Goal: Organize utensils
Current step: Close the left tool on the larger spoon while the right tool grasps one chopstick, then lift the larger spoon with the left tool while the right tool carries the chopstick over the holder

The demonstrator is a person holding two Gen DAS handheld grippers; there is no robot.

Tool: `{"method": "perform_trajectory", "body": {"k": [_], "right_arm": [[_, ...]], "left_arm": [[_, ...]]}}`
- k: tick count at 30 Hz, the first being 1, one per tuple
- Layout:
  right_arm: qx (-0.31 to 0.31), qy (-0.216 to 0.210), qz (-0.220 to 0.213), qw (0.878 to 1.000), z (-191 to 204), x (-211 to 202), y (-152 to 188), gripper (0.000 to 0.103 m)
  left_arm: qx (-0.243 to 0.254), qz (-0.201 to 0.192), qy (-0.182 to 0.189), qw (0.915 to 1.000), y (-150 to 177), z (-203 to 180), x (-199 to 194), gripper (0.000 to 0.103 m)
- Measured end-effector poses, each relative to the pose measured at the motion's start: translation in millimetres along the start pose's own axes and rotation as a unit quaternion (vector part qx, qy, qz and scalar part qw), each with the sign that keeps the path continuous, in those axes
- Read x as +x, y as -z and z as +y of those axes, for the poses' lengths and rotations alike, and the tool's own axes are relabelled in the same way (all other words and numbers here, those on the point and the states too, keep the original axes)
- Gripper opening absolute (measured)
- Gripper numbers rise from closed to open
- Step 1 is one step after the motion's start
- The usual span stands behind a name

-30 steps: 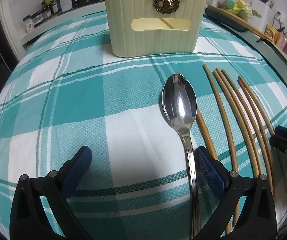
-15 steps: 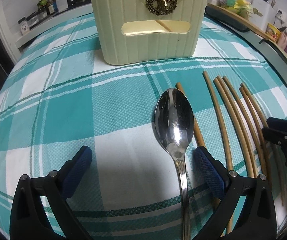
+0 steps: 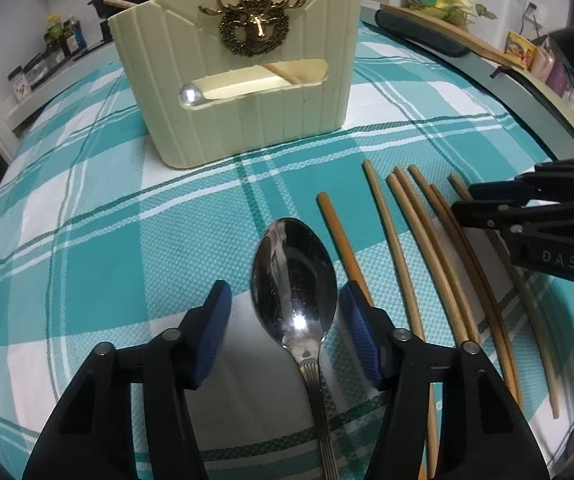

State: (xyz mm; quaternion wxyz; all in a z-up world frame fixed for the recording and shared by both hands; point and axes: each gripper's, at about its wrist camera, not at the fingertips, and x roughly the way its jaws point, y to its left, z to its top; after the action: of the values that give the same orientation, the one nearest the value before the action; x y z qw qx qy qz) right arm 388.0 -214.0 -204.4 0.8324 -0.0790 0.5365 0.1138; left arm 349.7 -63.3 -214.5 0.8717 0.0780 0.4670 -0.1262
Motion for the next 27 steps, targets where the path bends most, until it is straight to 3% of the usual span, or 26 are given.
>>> {"method": "perform_trajectory", "body": {"k": [2,5,13,27], "right_arm": [[0.005,0.0,-0.001,1.0,-1,3,-7,0.023],[0.009,0.005,-0.009,1.0,-3,6,-12,0.01],[0.053,-0.031,-0.052,0.997,-21,-11,-10,0.007],[0.038,-0.058,-0.217,0.974,-9,-159,14,0.007]], "left_arm": [[0.011,-0.003,0.002,0.9999,-1,-4,-1,0.043],[0.017,-0.009,0.003,0.9998,-2,-5,-1,0.042],[-0.004,-0.036,0.017,0.9992,0,13,-24,0.042],[-0.05,-0.156,0.038,0.9858,5,61,-150,0.042]]}}
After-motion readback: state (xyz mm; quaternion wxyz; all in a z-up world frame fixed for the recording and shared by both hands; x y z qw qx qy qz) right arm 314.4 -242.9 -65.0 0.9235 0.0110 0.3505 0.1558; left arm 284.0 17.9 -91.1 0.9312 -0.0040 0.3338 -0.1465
